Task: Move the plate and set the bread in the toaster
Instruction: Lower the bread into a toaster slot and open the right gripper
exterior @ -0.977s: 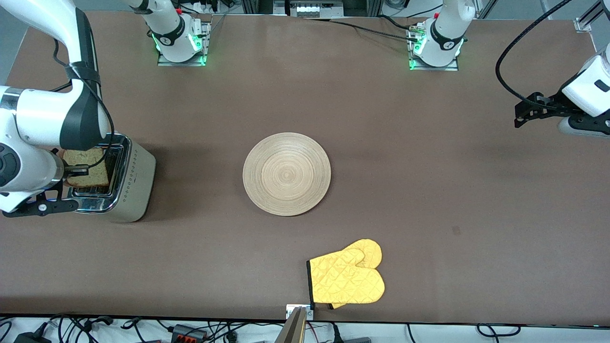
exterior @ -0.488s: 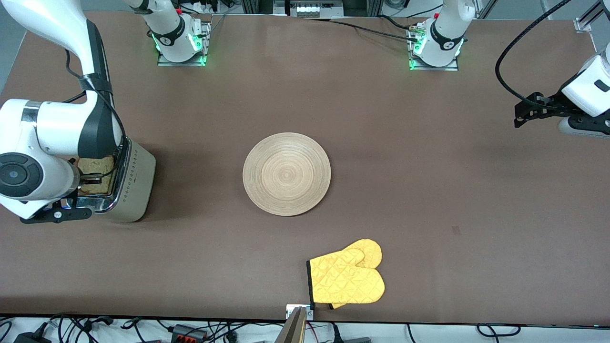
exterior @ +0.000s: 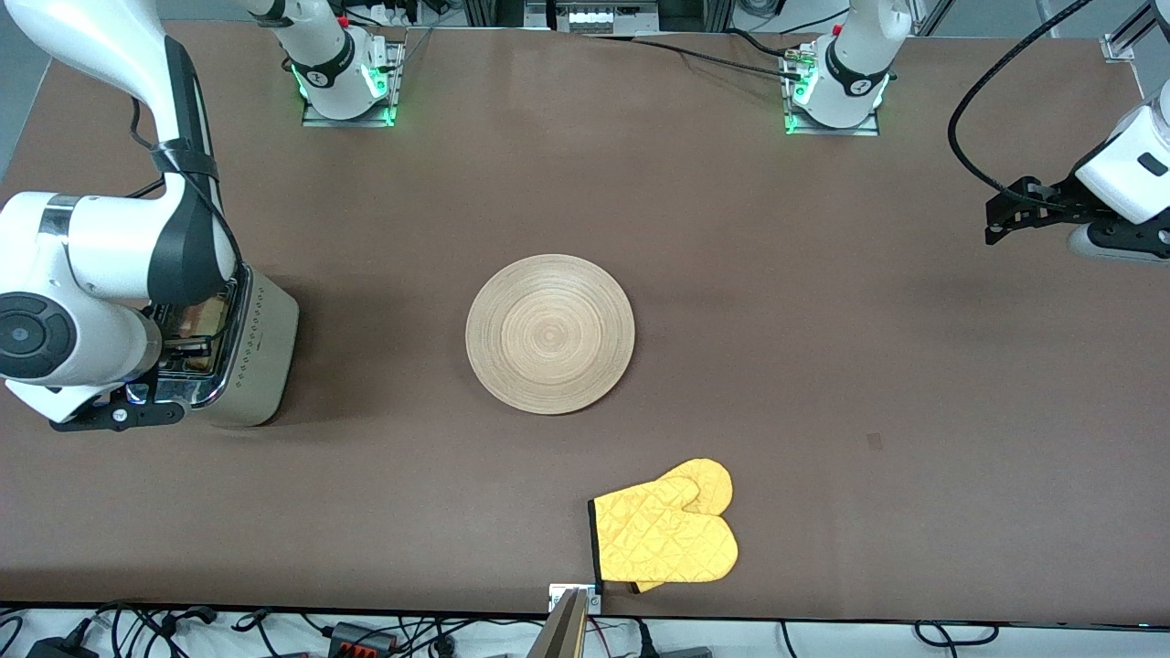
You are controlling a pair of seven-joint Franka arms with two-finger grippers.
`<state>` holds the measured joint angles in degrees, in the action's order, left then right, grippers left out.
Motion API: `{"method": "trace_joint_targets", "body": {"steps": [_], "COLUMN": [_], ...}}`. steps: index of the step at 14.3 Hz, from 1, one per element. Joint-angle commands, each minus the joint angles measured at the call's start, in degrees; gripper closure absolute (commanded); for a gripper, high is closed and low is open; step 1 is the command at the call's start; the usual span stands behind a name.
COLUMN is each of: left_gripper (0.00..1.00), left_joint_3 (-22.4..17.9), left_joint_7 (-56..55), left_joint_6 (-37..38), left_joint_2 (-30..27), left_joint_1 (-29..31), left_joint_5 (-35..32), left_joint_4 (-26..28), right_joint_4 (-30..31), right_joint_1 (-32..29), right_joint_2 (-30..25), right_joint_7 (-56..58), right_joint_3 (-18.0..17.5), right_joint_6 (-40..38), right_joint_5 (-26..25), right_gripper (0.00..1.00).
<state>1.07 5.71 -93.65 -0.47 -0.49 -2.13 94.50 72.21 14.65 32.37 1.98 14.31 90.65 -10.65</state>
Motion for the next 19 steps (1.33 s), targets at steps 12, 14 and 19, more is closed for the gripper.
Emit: {"method": "trace_joint_targets", "body": {"steps": [12,14,19], "left_gripper": [0.00,0.00,0.00], "left_joint_3": [2.1,2.1,2.1], "left_joint_7": [-0.6,-0.6,-0.6], "left_joint_6": [1.2,1.2,1.7], "left_joint_2": [-0.7,-0.7,-0.7], "left_joint_1": [0.0,0.0,0.0], "left_joint_5": [0.0,0.0,0.1], "left_joint_4": [-0.5,-0.5,-0.5], "right_joint_4": [-10.4,-10.4,-10.3], "right_joint_1": [0.0,0.1,-0.6], "right_joint_2": [-6.2,-6.4,-8.5], "right_joint_7": [-0.5,-0.7,-0.8], "right_joint_3": [-0.3,0.1,0.5], "right_joint_6": [-11.5,-11.5,-12.8], "right_joint_5": [13.3,13.8,13.5], "right_gripper": [0.00,0.00,0.00]}}
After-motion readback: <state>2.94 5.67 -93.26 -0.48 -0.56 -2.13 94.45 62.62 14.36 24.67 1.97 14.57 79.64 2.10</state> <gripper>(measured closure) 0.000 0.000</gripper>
